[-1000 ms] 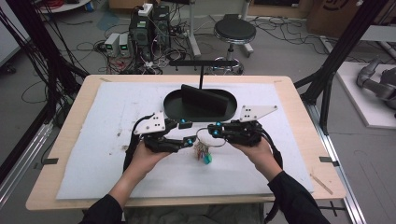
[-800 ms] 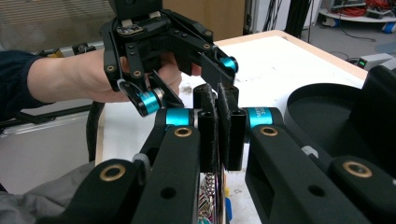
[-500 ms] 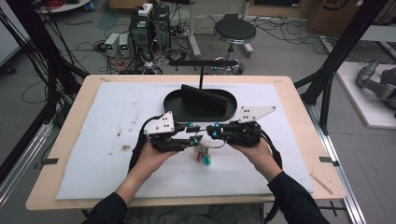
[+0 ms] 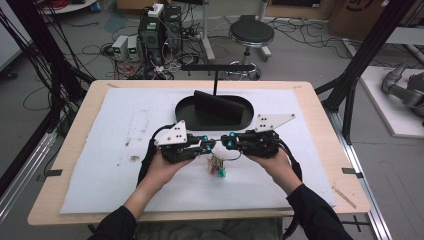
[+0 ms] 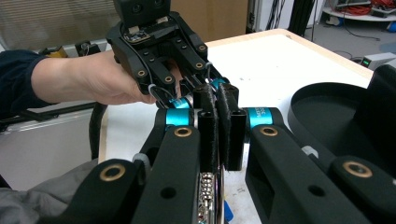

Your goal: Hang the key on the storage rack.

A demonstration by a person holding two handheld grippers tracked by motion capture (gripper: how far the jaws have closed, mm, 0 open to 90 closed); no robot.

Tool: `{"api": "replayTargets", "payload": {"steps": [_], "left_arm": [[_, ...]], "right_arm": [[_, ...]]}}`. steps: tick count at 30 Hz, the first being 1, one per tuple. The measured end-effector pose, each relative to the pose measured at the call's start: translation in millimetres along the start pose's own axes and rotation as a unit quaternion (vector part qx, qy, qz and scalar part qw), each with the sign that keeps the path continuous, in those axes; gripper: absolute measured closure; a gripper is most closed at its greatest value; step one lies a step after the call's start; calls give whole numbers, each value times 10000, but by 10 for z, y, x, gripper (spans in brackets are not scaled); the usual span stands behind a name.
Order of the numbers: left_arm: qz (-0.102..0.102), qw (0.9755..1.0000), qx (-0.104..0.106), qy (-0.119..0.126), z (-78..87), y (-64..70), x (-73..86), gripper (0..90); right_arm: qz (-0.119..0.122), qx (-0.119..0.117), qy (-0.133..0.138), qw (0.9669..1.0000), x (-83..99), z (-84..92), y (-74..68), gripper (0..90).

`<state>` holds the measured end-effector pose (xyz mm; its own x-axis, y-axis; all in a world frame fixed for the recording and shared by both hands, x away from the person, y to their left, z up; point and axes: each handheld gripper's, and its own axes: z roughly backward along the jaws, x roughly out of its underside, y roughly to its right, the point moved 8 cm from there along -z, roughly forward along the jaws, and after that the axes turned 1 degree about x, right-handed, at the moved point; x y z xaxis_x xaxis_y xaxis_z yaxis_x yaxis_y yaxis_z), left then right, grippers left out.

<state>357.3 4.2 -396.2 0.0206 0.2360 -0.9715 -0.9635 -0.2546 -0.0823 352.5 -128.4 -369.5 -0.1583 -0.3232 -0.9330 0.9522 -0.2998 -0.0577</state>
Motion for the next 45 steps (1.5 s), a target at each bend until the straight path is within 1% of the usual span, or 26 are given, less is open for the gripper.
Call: {"api": "replayTargets", "payload": {"steps": [9,11,14,17,18,19,21,22,23,24,25,26,27,29,30,32,33,34,35,36,37,38,42,43,44,45], "left_arm": [[-20,10000,-75,52,12,-7,-18,864],[-34,9999,-123,64,26,-11,-26,865],[-48,9999,-136,96,38,-16,-36,866],[-61,9997,-221,127,69,-37,-54,866],[-98,9996,-246,107,87,-48,-60,866],[-107,9995,-277,119,101,-57,-73,867],[-131,9993,-319,166,134,-74,-111,867],[-130,9991,-362,202,152,-86,-133,867],[-158,9989,-374,218,167,-99,-155,867],[-176,9988,-410,221,182,-114,-177,867],[-190,9986,-438,243,197,-131,-200,867],[-188,9984,-464,269,212,-151,-222,867],[-194,9981,-496,294,227,-172,-244,867],[-203,9976,-575,340,253,-219,-286,867],[-219,9972,-619,354,268,-244,-305,867],[-217,9966,-690,394,295,-288,-342,867],[-232,9964,-719,394,308,-309,-359,867],[-217,9960,-756,427,316,-329,-379,867],[-225,9957,-789,427,331,-351,-395,867],[-239,9953,-823,442,344,-375,-413,867],[-261,9945,-907,446,372,-425,-445,867],[-261,9945,-907,446,372,-425,-445,867],[-252,9926,-1078,503,432,-528,-500,866],[-245,9919,-1127,527,445,-556,-512,866],[-251,9915,-1164,533,460,-581,-522,866],[-258,9902,-1252,560,489,-637,-542,867]], "right_arm": [[-39,30,47,10000,-3,8,15,851],[-42,133,87,9999,-11,26,36,794],[-60,214,155,9996,-23,62,65,764],[-137,465,320,9983,-36,168,151,651],[-137,465,320,9983,-36,168,151,651],[-233,643,373,9970,-24,235,210,609],[-334,877,439,9946,4,312,285,576],[-334,877,439,9946,4,312,285,576],[-415,1082,497,9920,55,393,354,569],[-415,1082,497,9920,55,393,354,569],[-545,1238,481,9896,127,459,408,567],[-545,1238,481,9896,127,459,408,567],[-631,1380,449,9874,210,520,452,552],[-678,1420,433,9866,251,547,473,547],[-758,1573,369,9839,329,600,521,526],[-793,1630,365,9828,362,628,547,526],[-875,1749,365,9800,422,686,597,520],[-875,1749,365,9800,422,686,597,520],[-937,1929,349,9761,482,745,660,501],[-937,1929,349,9761,482,745,660,501],[-1042,2067,379,9721,541,804,724,486],[-1042,2067,379,9721,541,804,724,486],[-1142,2315,420,9652,658,915,836,479],[-1210,2409,438,9620,709,962,882,472],[-1210,2409,438,9620,709,962,882,472],[-1274,2476,455,9594,749,1002,921,467]]}}
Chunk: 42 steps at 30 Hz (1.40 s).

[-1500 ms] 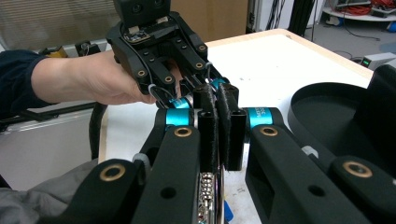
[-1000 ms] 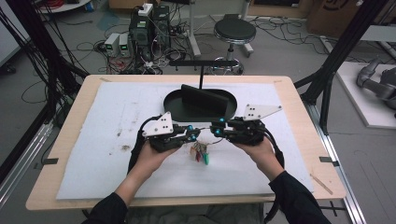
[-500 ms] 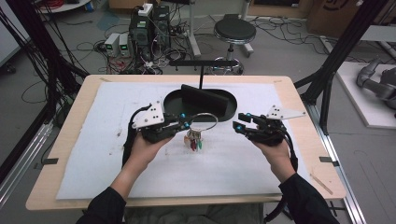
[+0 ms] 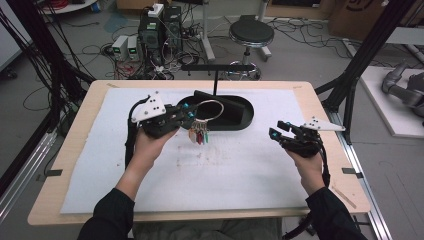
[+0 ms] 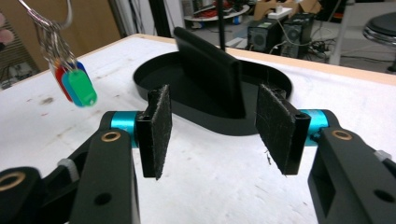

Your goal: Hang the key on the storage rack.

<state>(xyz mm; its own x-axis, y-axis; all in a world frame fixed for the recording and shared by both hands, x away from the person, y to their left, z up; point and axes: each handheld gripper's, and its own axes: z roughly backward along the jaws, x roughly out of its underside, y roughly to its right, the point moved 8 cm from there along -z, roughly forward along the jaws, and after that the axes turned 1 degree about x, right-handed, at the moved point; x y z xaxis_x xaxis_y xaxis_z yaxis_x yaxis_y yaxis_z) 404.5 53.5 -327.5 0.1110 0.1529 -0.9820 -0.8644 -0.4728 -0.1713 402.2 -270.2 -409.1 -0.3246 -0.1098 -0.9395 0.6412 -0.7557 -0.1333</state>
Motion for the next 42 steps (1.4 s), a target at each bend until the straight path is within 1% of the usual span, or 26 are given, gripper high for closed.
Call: {"api": "replayTargets", "payload": {"steps": [1,3,4,5,6,7,8,9,10,11,12,13,15,16,17,20,24,28,29,30,31,35,38,39,40,42], "left_arm": [[0,10000,0,0,0,0,0,866],[22,10000,-72,26,7,-56,-13,866],[32,9998,-163,53,11,-112,-18,866],[32,9998,-163,53,11,-112,-18,867],[44,9998,-187,44,14,-138,-14,866],[59,9997,-221,59,13,-162,-12,866],[78,9995,-305,76,13,-217,-4,867],[78,9995,-305,76,13,-217,-4,866],[107,9991,-398,66,15,-278,12,866],[107,9991,-398,66,15,-278,12,867],[132,9987,-478,67,13,-332,25,867],[132,9987,-478,67,13,-332,25,867],[174,9982,-559,92,10,-386,34,866],[202,9977,-636,97,6,-438,46,866],[202,9977,-636,97,6,-438,46,866],[251,9971,-720,79,-5,-506,68,866],[298,9956,-881,79,-13,-618,99,867],[413,9940,-1011,100,-23,-742,134,867],[413,9940,-1011,100,-23,-742,134,866],[459,9934,-1044,111,-31,-786,144,866],[459,9934,-1044,111,-31,-786,144,867],[527,9922,-1131,40,-64,-865,174,867],[656,9905,-1211,29,-107,-939,195,867],[656,9905,-1211,29,-107,-939,195,867],[662,9899,-1251,15,-118,-957,199,867],[729,9894,-1257,-5,-146,-990,214,867]], "right_arm": [[-7,54,3,10000,11,5,26,462],[-21,127,-30,9999,36,9,71,459],[-31,151,-33,9999,46,8,91,458],[-31,151,-33,9999,46,8,91,458],[-59,221,-78,9997,70,5,118,458],[-59,221,-78,9997,70,5,118,458],[-50,231,-83,9997,81,-2,139,458],[-68,252,-89,9996,85,-3,145,458],[-39,263,-73,9996,84,-5,155,458],[-39,263,-73,9996,84,-5,155,458],[-63,281,-56,9996,81,-2,163,455],[-63,281,-56,9996,81,-2,163,455],[-65,287,-45,9996,79,-6,168,449],[-38,284,-56,9996,82,-13,169,440],[-38,284,-56,9996,82,-13,169,440],[-56,272,-51,9996,80,-19,159,439],[-53,267,-43,9996,79,-18,165,439],[-68,292,-13,9995,75,-10,185,439],[-68,292,-13,9995,75,-10,185,439],[-95,299,-12,9995,75,-8,189,439],[-95,299,-12,9995,75,-8,189,439],[-88,310,-6,9995,73,-5,194,441],[-93,323,0,9994,73,-5,200,446],[-93,323,0,9994,73,-5,200,446],[-100,331,12,9994,71,-6,207,447],[-109,339,9,9994,72,-4,211,448]]}}
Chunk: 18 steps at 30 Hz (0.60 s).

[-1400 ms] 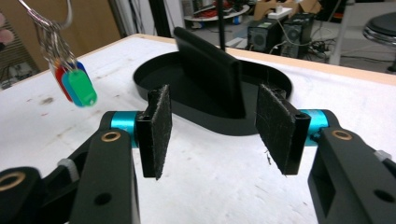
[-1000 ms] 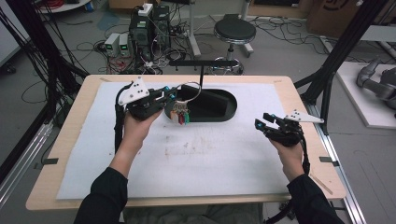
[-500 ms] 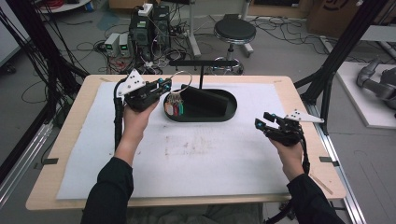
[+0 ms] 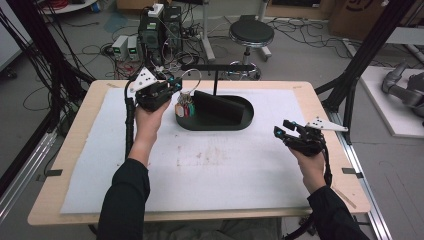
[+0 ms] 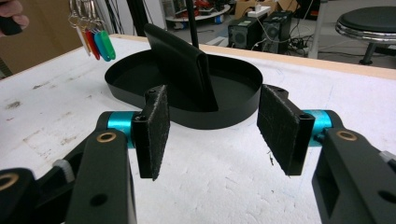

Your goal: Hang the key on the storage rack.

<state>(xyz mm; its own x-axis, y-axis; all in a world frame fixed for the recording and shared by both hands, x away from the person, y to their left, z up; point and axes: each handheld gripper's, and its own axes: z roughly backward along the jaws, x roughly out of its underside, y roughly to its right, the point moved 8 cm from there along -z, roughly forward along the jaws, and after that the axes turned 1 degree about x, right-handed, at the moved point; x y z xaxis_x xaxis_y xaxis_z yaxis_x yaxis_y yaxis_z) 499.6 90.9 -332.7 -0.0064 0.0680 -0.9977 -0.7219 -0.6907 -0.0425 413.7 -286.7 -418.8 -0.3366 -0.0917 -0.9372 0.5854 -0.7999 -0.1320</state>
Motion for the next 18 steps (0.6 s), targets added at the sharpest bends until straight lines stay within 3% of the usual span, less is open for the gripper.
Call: {"api": "replayTargets", "payload": {"steps": [18], "left_arm": [[364,9990,-245,-70,-157,-183,212,867]], "right_arm": [[14,19,5,10000,1,4,14,453]]}}
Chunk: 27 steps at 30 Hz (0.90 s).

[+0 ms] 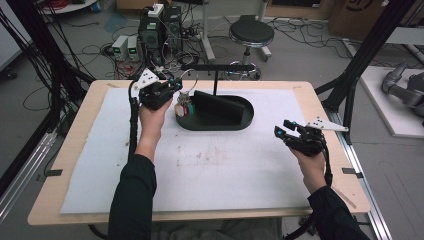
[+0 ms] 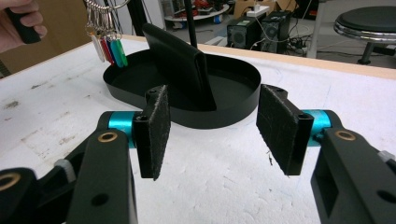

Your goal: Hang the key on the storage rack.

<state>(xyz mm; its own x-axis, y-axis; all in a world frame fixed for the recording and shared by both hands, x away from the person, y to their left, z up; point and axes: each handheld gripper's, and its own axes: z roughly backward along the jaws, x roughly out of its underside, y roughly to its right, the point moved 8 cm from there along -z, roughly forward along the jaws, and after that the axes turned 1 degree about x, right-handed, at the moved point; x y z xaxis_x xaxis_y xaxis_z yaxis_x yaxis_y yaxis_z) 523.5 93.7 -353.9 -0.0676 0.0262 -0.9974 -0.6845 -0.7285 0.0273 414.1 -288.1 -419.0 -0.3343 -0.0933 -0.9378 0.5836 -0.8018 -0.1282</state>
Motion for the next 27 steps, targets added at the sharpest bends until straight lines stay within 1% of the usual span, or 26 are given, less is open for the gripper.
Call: {"api": "replayTargets", "payload": {"steps": [4,6,9,13,14,22,27], "left_arm": [[105,9999,-33,-28,-31,-50,53,866],[117,9999,-50,-48,-37,-59,65,866],[200,9998,-74,-29,-52,-79,84,866],[197,9998,-88,-46,-65,-82,98,866],[227,9997,-103,-47,-66,-90,104,866],[265,9995,-171,-79,-74,-123,129,864],[261,9994,-190,-91,-84,-124,139,863]], "right_arm": [[-15,0,-17,10000,4,2,-1,454],[-8,13,-17,10000,4,3,4,455],[-11,11,-21,10000,5,3,4,455],[-5,18,-23,10000,7,4,7,456],[-11,15,-27,10000,8,4,6,456],[-18,7,-39,10000,11,9,3,456],[-22,1,-51,10000,15,8,2,456]]}}
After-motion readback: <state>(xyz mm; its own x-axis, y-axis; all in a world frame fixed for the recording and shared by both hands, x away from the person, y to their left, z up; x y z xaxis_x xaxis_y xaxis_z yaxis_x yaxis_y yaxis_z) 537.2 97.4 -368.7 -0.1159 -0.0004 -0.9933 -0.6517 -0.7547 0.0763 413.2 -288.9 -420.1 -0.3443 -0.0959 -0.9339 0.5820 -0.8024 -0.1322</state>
